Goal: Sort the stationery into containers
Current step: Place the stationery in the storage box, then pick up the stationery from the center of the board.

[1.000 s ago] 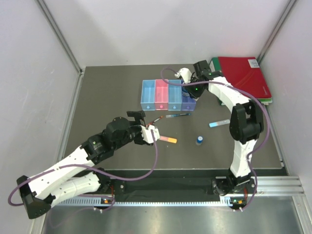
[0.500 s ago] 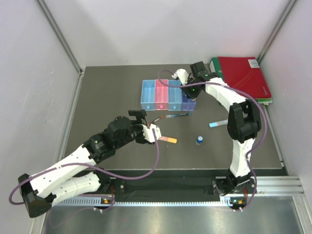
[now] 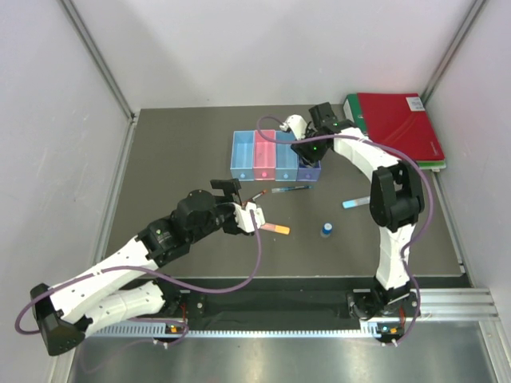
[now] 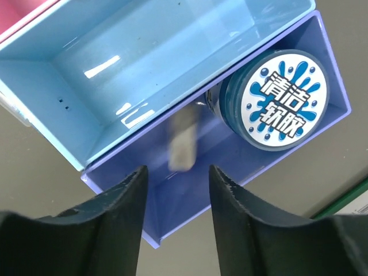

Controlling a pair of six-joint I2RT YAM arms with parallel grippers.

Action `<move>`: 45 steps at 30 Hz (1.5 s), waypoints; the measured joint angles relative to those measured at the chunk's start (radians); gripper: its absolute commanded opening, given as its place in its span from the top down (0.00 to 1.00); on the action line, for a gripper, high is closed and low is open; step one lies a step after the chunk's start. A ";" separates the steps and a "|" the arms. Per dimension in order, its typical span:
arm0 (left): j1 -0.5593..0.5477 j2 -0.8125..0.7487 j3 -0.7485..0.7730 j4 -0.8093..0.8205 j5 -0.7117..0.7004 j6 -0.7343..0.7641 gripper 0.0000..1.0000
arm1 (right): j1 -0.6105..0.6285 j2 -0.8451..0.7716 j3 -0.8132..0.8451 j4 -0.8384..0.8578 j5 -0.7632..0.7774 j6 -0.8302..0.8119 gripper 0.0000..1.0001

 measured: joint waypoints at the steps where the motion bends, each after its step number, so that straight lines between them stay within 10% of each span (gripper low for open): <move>1: 0.000 0.002 0.000 0.000 0.000 0.000 0.01 | 0.000 0.001 0.000 0.000 0.001 0.000 0.47; 16: 0.001 0.075 0.023 -0.026 0.129 0.012 0.01 | -0.024 -0.133 -0.011 0.001 0.069 0.068 0.37; 30: 0.002 0.783 0.612 -0.341 0.631 0.121 0.01 | -0.204 -0.600 -0.227 -0.004 0.253 0.037 0.31; 45: -0.071 1.224 0.973 -0.582 0.703 0.320 0.03 | -0.351 -0.763 -0.318 -0.060 0.268 0.002 0.29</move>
